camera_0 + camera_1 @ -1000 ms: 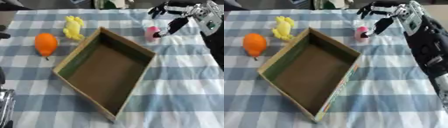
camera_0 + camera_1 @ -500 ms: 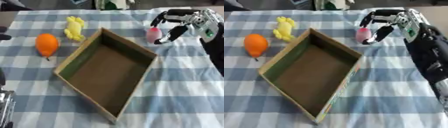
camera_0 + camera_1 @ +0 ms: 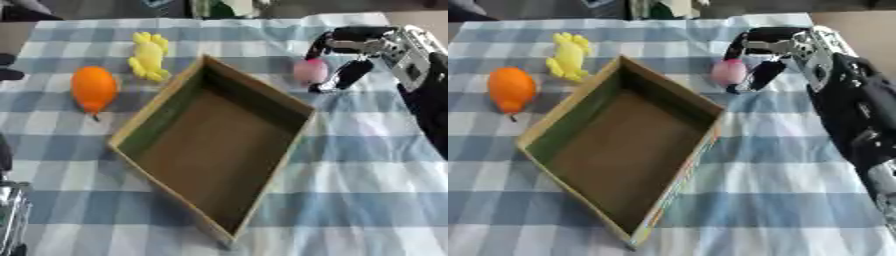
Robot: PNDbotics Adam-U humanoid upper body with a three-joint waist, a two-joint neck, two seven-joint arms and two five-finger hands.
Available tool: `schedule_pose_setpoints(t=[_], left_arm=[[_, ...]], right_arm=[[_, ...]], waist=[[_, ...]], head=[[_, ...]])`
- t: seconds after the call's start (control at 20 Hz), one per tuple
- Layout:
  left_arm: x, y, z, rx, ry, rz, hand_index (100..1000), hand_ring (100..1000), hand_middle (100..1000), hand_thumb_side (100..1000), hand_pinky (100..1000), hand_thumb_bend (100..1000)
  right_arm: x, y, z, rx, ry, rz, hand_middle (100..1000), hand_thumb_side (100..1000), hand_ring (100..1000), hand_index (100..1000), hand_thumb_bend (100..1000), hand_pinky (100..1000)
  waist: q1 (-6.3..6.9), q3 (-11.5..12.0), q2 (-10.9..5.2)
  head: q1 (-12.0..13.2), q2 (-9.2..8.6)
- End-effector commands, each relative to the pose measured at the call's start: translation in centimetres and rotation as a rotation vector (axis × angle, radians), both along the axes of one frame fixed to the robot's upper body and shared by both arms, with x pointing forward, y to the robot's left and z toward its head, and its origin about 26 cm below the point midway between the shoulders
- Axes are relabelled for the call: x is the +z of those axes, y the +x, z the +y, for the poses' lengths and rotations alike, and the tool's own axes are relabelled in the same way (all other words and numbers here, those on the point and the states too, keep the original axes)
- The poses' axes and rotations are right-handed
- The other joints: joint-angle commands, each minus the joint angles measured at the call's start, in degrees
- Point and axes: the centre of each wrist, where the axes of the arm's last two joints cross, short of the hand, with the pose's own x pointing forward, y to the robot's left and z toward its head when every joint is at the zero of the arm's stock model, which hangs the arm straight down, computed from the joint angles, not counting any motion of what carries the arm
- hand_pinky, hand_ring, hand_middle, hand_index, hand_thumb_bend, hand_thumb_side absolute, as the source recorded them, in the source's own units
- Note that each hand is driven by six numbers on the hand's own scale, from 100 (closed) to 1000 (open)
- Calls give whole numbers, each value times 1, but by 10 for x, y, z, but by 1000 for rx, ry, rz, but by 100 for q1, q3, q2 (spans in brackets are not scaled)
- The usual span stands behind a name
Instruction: Pick up objects on the table and place them in the box.
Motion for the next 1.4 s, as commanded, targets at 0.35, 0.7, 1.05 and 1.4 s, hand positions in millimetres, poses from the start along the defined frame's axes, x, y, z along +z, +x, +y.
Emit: schedule_pose_setpoints(t=[0.35,0.7,1.05,1.4], left_arm=[[7,-2,0,-11,7,-25,816,595,586,736,527,100],[7,-2,-1,-14,8,-24,817,595,587,735,527,100],[7,-2,-1,-17,8,-23,818,596,588,735,527,100],[8,-2,-1,-21,11,-28,818,598,589,731,528,100]], right_arm=[[26,-5,3,86,37,-83,430,159,659,599,100,709],[38,-9,9,80,134,-148,368,100,601,553,100,689],[73,-24,25,152,250,-234,329,100,580,527,100,688],[111,-57,66,346,361,-305,302,100,564,504,100,685]], waist=[[-4,-1,-82],[-13,7,-77],[-23,8,-85],[-11,16,-95]], head=[[0,-57],[-7,-64],[-12,-69],[-36,-57]])
